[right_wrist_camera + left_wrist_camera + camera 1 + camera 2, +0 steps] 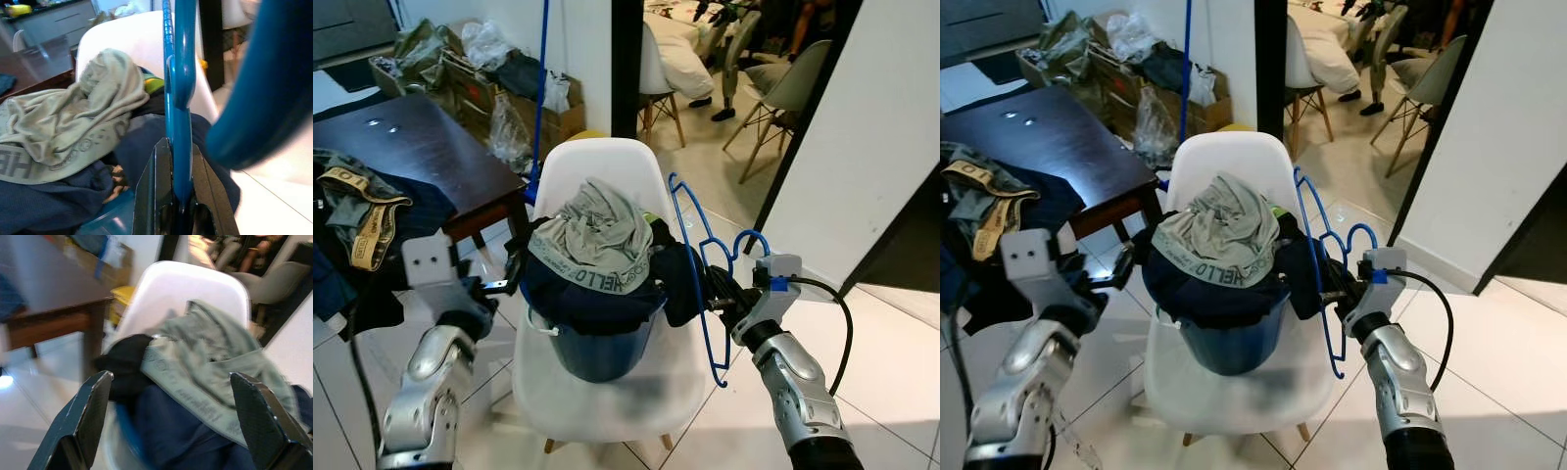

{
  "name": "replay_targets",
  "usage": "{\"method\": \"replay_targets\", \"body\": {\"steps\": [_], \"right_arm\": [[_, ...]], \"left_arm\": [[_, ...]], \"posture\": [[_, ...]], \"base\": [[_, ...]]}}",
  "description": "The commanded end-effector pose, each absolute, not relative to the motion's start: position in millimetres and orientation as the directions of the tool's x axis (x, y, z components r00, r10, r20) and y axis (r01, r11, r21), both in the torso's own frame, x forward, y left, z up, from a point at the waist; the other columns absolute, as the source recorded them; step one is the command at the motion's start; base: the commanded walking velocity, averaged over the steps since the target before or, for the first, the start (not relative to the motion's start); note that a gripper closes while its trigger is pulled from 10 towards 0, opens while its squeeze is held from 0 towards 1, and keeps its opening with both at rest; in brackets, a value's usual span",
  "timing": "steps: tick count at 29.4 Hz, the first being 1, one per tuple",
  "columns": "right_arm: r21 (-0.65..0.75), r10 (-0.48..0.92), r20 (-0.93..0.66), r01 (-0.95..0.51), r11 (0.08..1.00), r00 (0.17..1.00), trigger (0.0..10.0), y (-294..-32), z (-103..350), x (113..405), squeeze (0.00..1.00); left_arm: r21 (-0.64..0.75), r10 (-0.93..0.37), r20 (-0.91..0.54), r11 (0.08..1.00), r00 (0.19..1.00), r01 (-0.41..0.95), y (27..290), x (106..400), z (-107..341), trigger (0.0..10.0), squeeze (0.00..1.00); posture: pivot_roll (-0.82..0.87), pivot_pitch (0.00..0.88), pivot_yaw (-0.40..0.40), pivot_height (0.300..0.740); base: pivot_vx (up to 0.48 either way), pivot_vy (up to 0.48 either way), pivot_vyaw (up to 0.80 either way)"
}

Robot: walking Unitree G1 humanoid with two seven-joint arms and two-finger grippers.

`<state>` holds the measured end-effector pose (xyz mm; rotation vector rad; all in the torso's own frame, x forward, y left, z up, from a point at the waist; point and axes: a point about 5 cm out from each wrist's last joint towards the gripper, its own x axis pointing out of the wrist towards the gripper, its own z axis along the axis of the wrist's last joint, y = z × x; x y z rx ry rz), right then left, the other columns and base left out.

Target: Hang hanger

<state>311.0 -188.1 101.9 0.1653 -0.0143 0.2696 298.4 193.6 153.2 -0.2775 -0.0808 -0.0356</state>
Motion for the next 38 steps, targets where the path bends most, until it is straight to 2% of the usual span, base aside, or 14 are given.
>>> {"method": "replay_targets", "body": {"steps": [1,4,7,12,18,22,26,33,38], "right_arm": [[0.168,0.249,0.023,-0.249,0.954,0.968,10.0,-189.3,98.8,311.6,0.00],[0.169,0.246,0.025,-0.247,0.954,0.969,10.0,-189.1,99.1,312.3,0.00],[0.163,0.242,0.027,-0.243,0.956,0.970,10.0,-189.6,100.0,313.3,0.00],[0.152,0.225,0.029,-0.227,0.962,0.974,10.0,-194.8,102.0,312.6,0.00],[0.143,0.218,0.030,-0.220,0.965,0.975,10.0,-198.3,102.4,308.6,0.00],[0.144,0.212,0.028,-0.214,0.966,0.977,10.0,-199.4,102.1,304.2,0.00],[0.142,0.212,0.015,-0.212,0.967,0.977,10.0,-199.8,99.1,297.2,0.00],[0.138,0.208,-0.001,-0.206,0.969,0.978,10.0,-202.6,96.7,288.0,0.00],[0.134,0.205,-0.010,-0.202,0.970,0.979,10.0,-204.8,96.6,285.2,0.00]], "left_arm": [[-0.341,-0.020,0.052,0.939,0.998,0.037,196.6,307.7,145.1,10.0,0.00],[-0.394,-0.049,0.040,0.917,0.998,0.061,195.2,319.3,145.0,10.0,0.00],[-0.352,-0.060,0.002,0.934,0.998,0.056,197.1,332.3,141.7,10.0,0.00],[-0.334,0.029,-0.026,0.942,0.999,-0.036,217.8,348.3,143.7,10.0,0.00],[-0.360,0.071,-0.061,0.929,0.996,-0.089,230.9,359.5,144.8,10.0,0.00],[-0.422,0.044,-0.066,0.904,0.997,-0.068,226.7,364.8,147.2,10.0,0.00],[-0.540,-0.001,-0.083,0.841,0.997,-0.044,217.7,370.6,149.9,10.0,0.00],[-0.617,-0.057,-0.126,0.787,0.990,-0.034,199.4,374.5,149.8,10.0,0.00],[-0.625,-0.027,-0.148,0.777,0.989,-0.073,197.6,375.2,150.7,10.0,0.00]], "posture": [[0.04,0.068,-0.024,0.740],[0.03,0.066,-0.024,0.740],[0.03,0.062,-0.019,0.740],[0.02,0.069,-0.017,0.740],[0.01,0.093,-0.015,0.740],[0.01,0.118,-0.011,0.740],[0.01,0.153,-0.008,0.740],[0.00,0.190,-0.006,0.740],[0.00,0.198,-0.007,0.740]], "base": [[0.000,0.000,0.00],[0.000,0.000,0.00],[0.000,0.000,0.00],[0.000,0.000,0.00],[0.000,0.000,0.00],[0.000,0.000,0.00],[0.000,0.000,0.00],[0.000,0.000,0.00],[0.000,0.000,0.00]]}}
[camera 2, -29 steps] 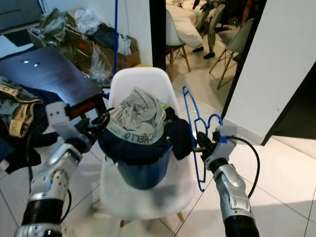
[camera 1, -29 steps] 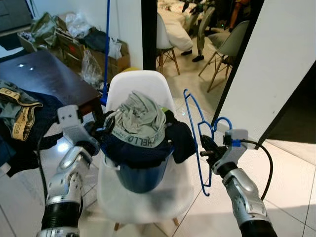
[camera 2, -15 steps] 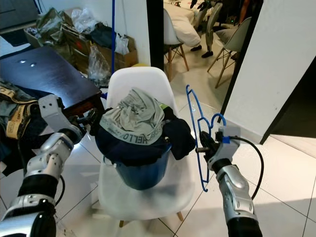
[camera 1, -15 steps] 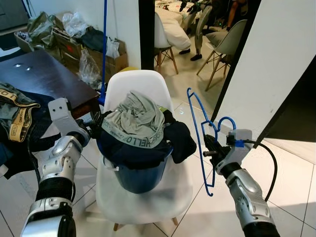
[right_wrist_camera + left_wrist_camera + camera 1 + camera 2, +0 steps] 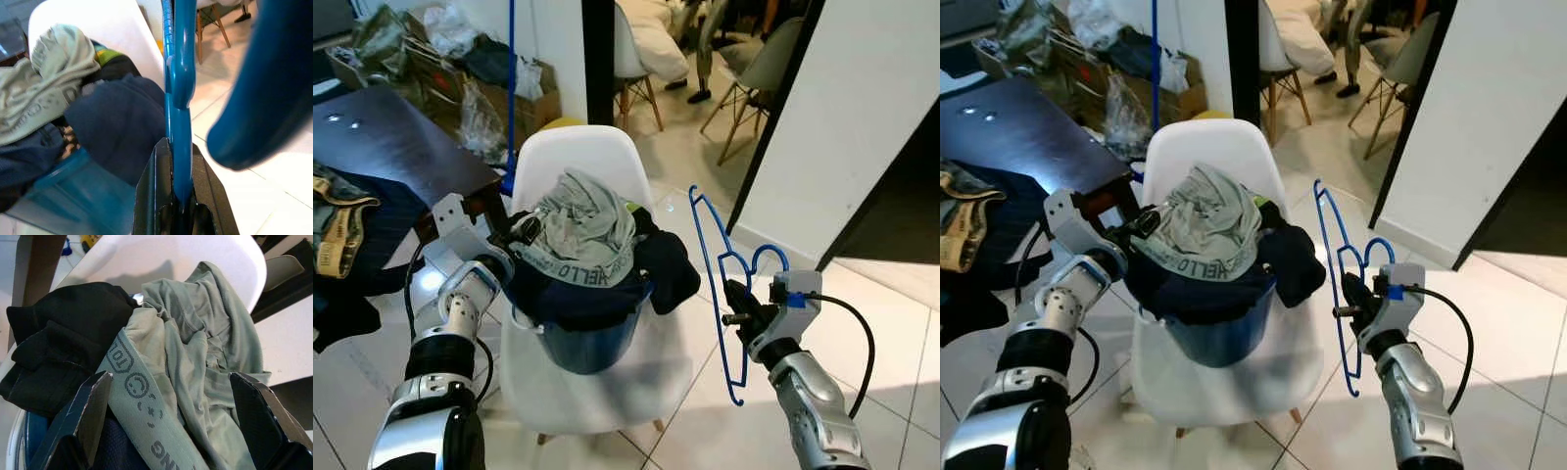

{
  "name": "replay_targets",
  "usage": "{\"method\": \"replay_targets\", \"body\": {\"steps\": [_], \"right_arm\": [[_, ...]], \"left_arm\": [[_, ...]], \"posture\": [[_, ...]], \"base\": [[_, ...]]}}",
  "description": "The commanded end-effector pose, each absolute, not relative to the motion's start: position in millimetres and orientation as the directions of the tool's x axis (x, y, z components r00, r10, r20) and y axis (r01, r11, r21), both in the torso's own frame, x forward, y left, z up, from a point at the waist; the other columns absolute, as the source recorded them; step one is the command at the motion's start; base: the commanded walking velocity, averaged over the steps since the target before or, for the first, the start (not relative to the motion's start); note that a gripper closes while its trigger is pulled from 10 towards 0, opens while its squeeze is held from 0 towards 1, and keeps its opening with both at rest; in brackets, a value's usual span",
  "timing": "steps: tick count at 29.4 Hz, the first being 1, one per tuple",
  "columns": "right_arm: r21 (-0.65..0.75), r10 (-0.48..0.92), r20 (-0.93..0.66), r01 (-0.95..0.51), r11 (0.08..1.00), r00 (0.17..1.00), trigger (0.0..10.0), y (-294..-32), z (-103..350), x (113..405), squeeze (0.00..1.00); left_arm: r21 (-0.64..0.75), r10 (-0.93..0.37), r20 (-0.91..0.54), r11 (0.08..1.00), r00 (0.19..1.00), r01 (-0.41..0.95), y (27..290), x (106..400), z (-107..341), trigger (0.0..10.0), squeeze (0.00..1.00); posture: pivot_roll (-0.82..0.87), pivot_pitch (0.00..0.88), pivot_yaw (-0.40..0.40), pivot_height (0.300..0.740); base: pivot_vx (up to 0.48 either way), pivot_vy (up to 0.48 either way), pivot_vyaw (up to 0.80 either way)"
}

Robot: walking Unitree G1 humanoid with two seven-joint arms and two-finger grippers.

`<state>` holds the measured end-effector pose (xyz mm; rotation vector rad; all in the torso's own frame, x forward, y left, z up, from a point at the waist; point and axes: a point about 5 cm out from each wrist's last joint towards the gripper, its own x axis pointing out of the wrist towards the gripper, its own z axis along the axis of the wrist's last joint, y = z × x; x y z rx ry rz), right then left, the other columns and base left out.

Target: Hang hanger

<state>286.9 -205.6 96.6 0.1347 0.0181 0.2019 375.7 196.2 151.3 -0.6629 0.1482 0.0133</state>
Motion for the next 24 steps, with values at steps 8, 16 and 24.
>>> {"method": "replay_targets", "body": {"steps": [8,16,24], "right_arm": [[0.125,0.201,-0.023,-0.197,0.972,0.979,10.0,-208.6,97.3,280.3,0.00],[0.124,0.204,-0.029,-0.199,0.972,0.979,10.0,-208.9,97.5,279.2,0.00],[0.127,0.207,-0.028,-0.202,0.971,0.978,10.0,-206.4,100.0,277.6,0.00]], "left_arm": [[-0.679,0.021,-0.210,0.716,0.978,-0.161,197.7,375.4,154.0,10.0,0.00],[-0.725,0.011,-0.174,0.675,0.985,-0.136,195.1,377.9,170.5,10.0,0.00],[-0.783,-0.026,-0.151,0.613,0.988,-0.103,189.2,379.4,178.1,9.0,0.00]], "posture": [[0.00,0.217,-0.017,0.740],[0.00,0.220,-0.018,0.740],[-0.01,0.217,-0.014,0.740]], "base": [[0.000,0.000,0.00],[0.000,0.000,0.00],[0.000,0.000,0.00]]}}
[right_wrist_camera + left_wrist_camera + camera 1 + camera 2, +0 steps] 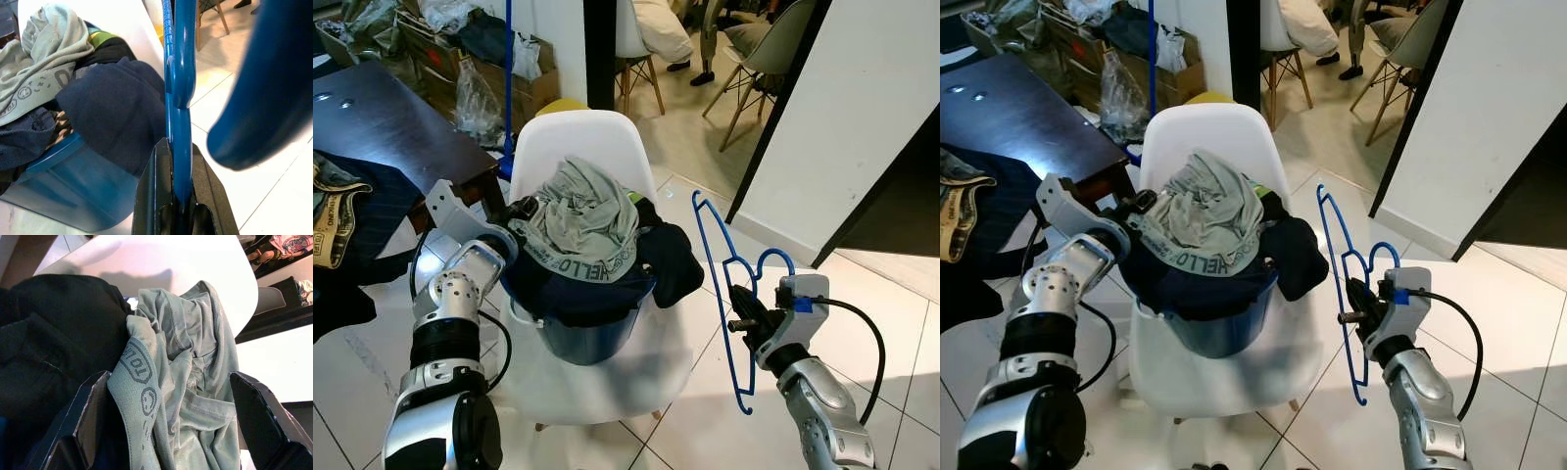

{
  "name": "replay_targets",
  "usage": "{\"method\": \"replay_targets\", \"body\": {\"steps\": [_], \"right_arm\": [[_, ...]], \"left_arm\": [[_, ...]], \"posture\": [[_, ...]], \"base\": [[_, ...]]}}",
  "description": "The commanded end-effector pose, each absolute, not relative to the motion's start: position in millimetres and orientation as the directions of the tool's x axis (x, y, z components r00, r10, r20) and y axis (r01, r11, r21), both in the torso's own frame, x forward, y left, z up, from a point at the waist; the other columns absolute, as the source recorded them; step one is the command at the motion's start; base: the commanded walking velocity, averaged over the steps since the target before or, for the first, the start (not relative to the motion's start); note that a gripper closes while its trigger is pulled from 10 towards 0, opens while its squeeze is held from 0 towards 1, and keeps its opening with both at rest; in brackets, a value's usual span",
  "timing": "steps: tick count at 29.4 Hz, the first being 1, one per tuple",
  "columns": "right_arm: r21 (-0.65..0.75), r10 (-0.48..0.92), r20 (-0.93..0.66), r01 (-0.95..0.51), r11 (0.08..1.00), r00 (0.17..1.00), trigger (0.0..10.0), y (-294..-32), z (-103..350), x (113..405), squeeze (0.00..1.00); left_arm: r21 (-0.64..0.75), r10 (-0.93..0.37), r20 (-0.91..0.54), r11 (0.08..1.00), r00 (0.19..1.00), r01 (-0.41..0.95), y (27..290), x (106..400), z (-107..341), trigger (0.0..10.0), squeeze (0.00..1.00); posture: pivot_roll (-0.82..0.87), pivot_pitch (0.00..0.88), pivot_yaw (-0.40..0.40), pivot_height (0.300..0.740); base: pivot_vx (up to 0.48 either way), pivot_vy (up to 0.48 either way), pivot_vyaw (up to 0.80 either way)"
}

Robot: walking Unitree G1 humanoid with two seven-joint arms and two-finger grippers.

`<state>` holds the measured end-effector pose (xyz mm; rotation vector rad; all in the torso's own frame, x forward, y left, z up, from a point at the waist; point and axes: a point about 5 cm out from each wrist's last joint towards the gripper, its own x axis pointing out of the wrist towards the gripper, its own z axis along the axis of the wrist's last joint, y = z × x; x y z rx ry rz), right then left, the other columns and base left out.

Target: Hang hanger

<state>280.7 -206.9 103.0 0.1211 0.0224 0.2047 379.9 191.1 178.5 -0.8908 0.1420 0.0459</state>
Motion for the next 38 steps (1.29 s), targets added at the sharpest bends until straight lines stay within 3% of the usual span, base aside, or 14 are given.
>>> {"method": "replay_targets", "body": {"steps": [1,3,4,11,12,15,16,17,18,19,32,38], "right_arm": [[0.127,0.207,-0.028,-0.202,0.971,0.978,10.0,-206.4,100.0,277.6,0.00],[0.127,0.207,-0.030,-0.202,0.971,0.978,10.0,-206.8,100.2,277.3,0.00],[0.126,0.207,-0.030,-0.202,0.971,0.978,10.0,-207.0,100.5,277.2,0.00],[0.125,0.211,-0.031,-0.205,0.971,0.977,10.0,-206.4,101.6,277.6,0.00],[0.125,0.213,-0.031,-0.207,0.970,0.977,10.0,-206.1,101.8,277.9,0.00],[0.125,0.214,-0.032,-0.208,0.970,0.976,10.0,-205.9,102.0,278.1,0.00],[0.125,0.215,-0.033,-0.209,0.970,0.976,10.0,-205.7,102.0,278.2,0.00],[0.125,0.216,-0.033,-0.210,0.970,0.976,10.0,-205.6,101.9,278.2,0.00],[0.125,0.216,-0.033,-0.210,0.970,0.976,10.0,-205.6,101.9,278.2,0.00],[0.124,0.216,-0.034,-0.210,0.970,0.976,10.0,-205.5,102.0,278.3,0.00],[0.121,0.204,-0.034,-0.199,0.973,0.978,10.0,-208.6,103.1,279.1,0.00],[0.130,0.198,-0.020,-0.194,0.972,0.980,10.0,-208.4,105.8,282.6,0.00]], "left_arm": [[-0.783,-0.026,-0.151,0.613,0.988,-0.103,189.2,379.4,178.1,9.0,0.00],[-0.787,-0.030,-0.153,0.609,0.988,-0.103,187.3,379.2,178.8,8.7,0.00],[-0.791,-0.036,-0.154,0.603,0.987,-0.102,185.2,378.7,179.0,5.7,0.00],[-0.800,-0.042,-0.161,0.590,0.986,-0.106,182.1,375.5,179.0,5.0,0.00],[-0.803,-0.040,-0.158,0.586,0.987,-0.105,182.5,375.2,180.1,4.5,0.00],[-0.806,-0.040,-0.156,0.583,0.987,-0.104,182.8,375.1,181.1,4.5,0.00],[-0.808,-0.039,-0.149,0.580,0.988,-0.099,182.9,375.1,182.7,4.2,0.00],[-0.810,-0.039,-0.143,0.579,0.989,-0.094,183.1,375.0,184.0,3.3,0.00],[-0.810,-0.039,-0.143,0.579,0.989,-0.094,183.1,375.0,184.0,3.3,0.00],[-0.812,-0.040,-0.138,0.577,0.990,-0.090,183.1,375.0,185.1,0.0,0.00],[-0.816,-0.039,-0.106,0.575,0.994,-0.064,186.6,373.1,190.6,0.0,0.00],[-0.736,-0.082,0.195,0.646,0.977,0.201,179.1,368.1,245.7,0.0,0.00]], "posture": [[-0.01,0.217,-0.014,0.740],[-0.01,0.214,-0.014,0.740],[-0.01,0.214,-0.013,0.740],[-0.01,0.210,-0.017,0.740],[-0.01,0.209,-0.018,0.740],[-0.01,0.209,-0.018,0.740],[-0.01,0.206,-0.018,0.740],[-0.01,0.205,-0.018,0.740],[-0.01,0.205,-0.018,0.740],[-0.01,0.205,-0.018,0.740],[-0.01,0.204,-0.015,0.740],[-0.01,0.190,-0.013,0.740]], "base": [[0.000,0.000,0.00],[0.000,0.000,0.00],[0.000,0.000,0.00],[0.000,0.000,0.00],[0.000,0.000,0.00],[0.000,0.000,0.00],[0.000,0.000,0.00],[0.000,0.000,0.00],[0.000,0.000,0.00],[0.000,0.000,0.00],[0.000,0.000,0.00],[0.000,0.000,0.00]]}}
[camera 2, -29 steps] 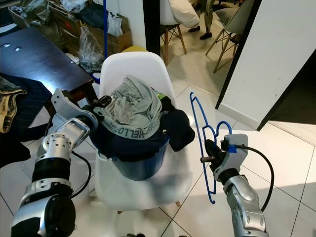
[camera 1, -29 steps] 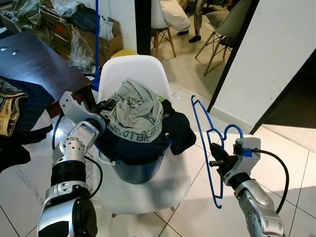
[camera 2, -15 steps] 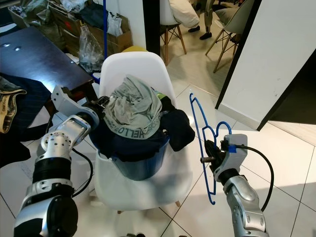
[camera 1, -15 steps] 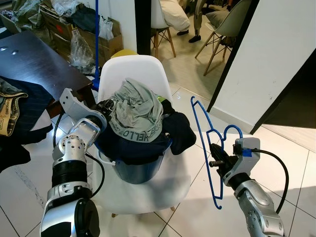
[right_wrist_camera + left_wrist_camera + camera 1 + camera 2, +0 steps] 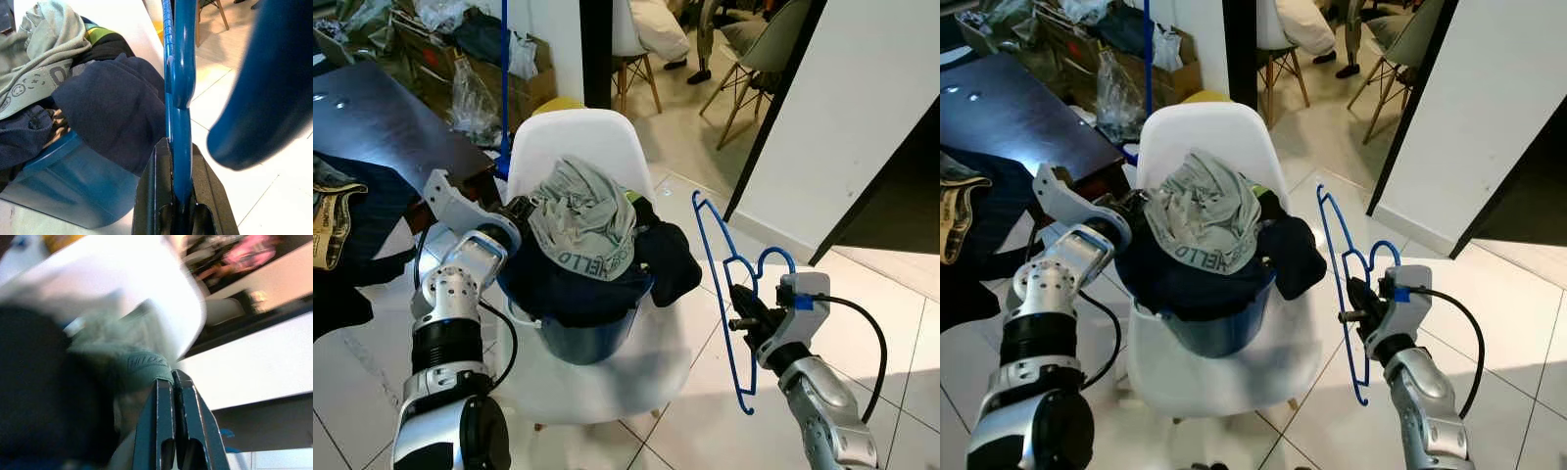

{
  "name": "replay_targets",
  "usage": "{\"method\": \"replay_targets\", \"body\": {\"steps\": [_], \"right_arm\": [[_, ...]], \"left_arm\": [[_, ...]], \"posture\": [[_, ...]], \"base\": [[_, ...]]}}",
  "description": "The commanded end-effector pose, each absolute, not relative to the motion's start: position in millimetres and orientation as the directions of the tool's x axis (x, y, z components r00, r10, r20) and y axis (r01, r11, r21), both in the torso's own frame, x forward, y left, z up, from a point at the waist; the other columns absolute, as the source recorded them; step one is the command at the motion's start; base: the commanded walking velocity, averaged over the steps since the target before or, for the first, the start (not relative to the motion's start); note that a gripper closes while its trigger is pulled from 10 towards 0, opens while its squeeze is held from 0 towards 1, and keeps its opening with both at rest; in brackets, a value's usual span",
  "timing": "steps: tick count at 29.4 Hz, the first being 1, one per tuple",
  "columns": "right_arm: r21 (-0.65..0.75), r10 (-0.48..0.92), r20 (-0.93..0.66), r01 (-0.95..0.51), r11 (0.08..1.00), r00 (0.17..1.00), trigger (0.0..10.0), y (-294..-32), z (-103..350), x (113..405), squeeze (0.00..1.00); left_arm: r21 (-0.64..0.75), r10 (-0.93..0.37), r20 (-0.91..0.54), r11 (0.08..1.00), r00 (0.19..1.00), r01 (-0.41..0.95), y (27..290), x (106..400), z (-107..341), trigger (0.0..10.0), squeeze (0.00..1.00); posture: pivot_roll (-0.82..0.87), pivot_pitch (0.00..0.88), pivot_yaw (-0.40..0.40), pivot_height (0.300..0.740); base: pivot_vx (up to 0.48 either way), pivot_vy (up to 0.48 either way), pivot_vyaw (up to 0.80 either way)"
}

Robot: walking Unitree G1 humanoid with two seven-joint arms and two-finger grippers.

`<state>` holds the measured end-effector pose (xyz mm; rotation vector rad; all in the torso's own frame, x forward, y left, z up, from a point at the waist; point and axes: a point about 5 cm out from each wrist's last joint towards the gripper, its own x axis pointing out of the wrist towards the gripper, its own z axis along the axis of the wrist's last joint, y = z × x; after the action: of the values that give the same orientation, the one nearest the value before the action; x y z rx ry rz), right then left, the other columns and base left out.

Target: Hang hanger

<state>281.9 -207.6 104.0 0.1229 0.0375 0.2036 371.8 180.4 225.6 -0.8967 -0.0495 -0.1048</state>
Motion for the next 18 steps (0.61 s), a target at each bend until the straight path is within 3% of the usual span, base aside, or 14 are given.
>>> {"method": "replay_targets", "body": {"steps": [1,2,6,9,11,12,13,14,15,16,18], "right_arm": [[0.130,0.198,-0.020,-0.194,0.972,0.980,10.0,-208.4,105.8,282.6,0.00],[0.140,0.195,-0.010,-0.191,0.971,0.981,10.0,-208.3,107.6,284.5,0.00],[0.148,0.192,-0.004,-0.190,0.971,0.981,10.0,-208.2,108.8,286.0,0.00],[0.252,0.164,0.087,-0.181,0.951,0.983,10.0,-209.5,128.9,298.7,0.00],[0.277,0.156,0.111,-0.181,0.944,0.982,10.0,-210.1,134.6,302.4,0.00],[0.298,0.147,0.134,-0.181,0.937,0.980,10.0,-210.8,140.2,306.0,0.00],[0.298,0.147,0.134,-0.181,0.937,0.980,10.0,-210.8,140.2,306.0,0.00],[0.311,0.141,0.150,-0.182,0.933,0.979,10.0,-211.1,144.6,308.7,0.00],[0.311,0.141,0.150,-0.182,0.933,0.979,10.0,-211.1,144.6,308.7,0.00],[0.314,0.137,0.164,-0.184,0.932,0.977,10.0,-210.8,149.0,311.4,0.00],[0.314,0.136,0.169,-0.184,0.932,0.976,10.0,-210.3,151.8,314.0,0.00]], "left_arm": [[-0.736,-0.082,0.195,0.646,0.977,0.201,179.1,368.1,245.7,0.0,0.00],[-0.690,-0.095,0.278,0.673,0.956,0.268,177.0,364.5,264.5,0.0,0.00],[-0.657,-0.106,0.330,0.688,0.938,0.309,175.3,361.7,276.3,0.0,0.00],[-0.465,-0.212,0.503,0.751,0.838,0.469,158.1,338.7,335.4,0.0,0.00],[-0.410,-0.248,0.531,0.761,0.810,0.502,152.0,331.7,344.7,0.0,0.00],[-0.354,-0.288,0.542,0.774,0.789,0.525,145.2,325.7,347.8,2.9,0.00],[-0.354,-0.288,0.542,0.774,0.789,0.525,145.2,325.7,347.8,2.9,0.00],[-0.313,-0.316,0.545,0.782,0.776,0.539,139.9,321.4,348.7,6.9,0.00],[-0.313,-0.316,0.545,0.782,0.776,0.539,139.9,321.4,348.7,6.9,0.00],[-0.309,-0.337,0.537,0.774,0.773,0.553,134.2,317.7,344.5,10.0,0.00],[-0.314,-0.353,0.522,0.767,0.776,0.560,129.3,315.1,338.6,10.0,0.00]], "posture": [[-0.01,0.190,-0.013,0.740],[-0.01,0.183,-0.011,0.740],[-0.01,0.181,-0.011,0.740],[0.01,0.150,-0.012,0.740],[0.01,0.142,-0.011,0.740],[0.01,0.131,-0.012,0.740],[0.01,0.131,-0.012,0.740],[0.01,0.129,-0.012,0.740],[0.01,0.129,-0.012,0.740],[0.01,0.119,-0.013,0.740],[0.01,0.110,-0.014,0.740]], "base": [[0.000,0.000,0.00],[0.000,0.000,0.00],[0.000,0.000,0.00],[0.000,0.000,0.00],[0.000,0.000,0.00],[0.000,0.000,0.00],[0.000,0.000,0.00],[0.000,0.000,0.00],[0.000,0.000,0.00],[0.000,0.000,0.00],[0.000,0.000,0.00]]}}
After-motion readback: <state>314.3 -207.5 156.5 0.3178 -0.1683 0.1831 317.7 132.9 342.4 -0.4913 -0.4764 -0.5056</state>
